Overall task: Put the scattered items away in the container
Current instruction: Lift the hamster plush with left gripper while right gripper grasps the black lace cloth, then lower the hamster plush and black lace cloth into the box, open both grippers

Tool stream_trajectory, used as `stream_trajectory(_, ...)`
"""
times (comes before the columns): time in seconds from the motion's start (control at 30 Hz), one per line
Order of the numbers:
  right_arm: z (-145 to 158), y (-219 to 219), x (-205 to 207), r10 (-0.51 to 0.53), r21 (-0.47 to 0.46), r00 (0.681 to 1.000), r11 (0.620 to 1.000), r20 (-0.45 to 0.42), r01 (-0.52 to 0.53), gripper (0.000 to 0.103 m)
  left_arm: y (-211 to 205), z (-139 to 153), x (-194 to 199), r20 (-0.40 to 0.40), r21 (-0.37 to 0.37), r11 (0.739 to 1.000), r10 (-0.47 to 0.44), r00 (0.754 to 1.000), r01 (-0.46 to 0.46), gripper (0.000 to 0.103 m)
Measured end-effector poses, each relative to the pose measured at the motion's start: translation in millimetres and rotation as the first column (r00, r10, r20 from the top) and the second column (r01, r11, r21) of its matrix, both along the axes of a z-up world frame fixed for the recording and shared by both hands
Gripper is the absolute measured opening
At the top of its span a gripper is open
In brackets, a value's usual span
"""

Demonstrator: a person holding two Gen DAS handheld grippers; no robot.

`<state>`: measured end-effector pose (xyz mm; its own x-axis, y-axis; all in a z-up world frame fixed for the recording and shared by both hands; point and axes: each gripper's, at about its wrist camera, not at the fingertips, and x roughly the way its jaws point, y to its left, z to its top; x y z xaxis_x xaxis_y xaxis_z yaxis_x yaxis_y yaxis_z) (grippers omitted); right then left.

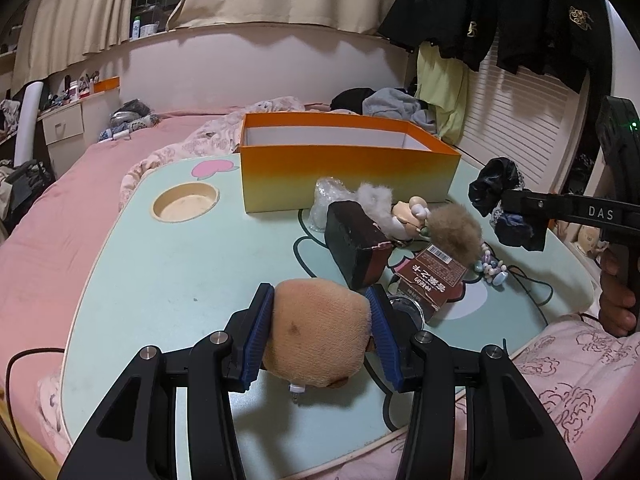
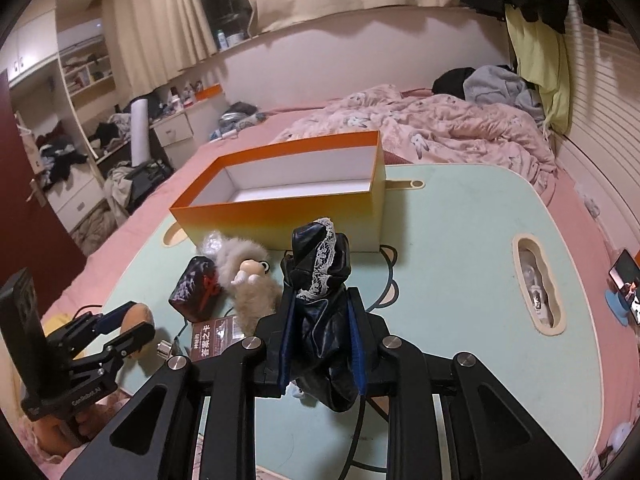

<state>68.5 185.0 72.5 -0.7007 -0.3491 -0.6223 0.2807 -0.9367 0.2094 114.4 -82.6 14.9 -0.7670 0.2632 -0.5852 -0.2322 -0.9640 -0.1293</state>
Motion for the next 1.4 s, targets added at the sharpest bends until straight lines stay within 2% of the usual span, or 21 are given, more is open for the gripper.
stream_trajectory(1.1,-2,-5,6,0.006,0.042,1.000,0.999,-0.021,-0.005,0.023,1,0,0,-0.001,-0.008,1.000,-0.014,1.000,0.014,0.048)
stream_trajectory(1.27,1,-5,5,0.011,0.052,0.999,0.999,-0.038,-0.009,0.023,-1,9,-2,-0.020,0.005,1.000,-0.021,1.000,0.021,0.048)
stream_trajectory(1.4,17,-4,-3,0.030,0.047,0.997,0.999,-0.075,-0.027,0.023,1,32,-15,-0.082,-0.021,0.999,-0.029,0.996,0.028,0.048)
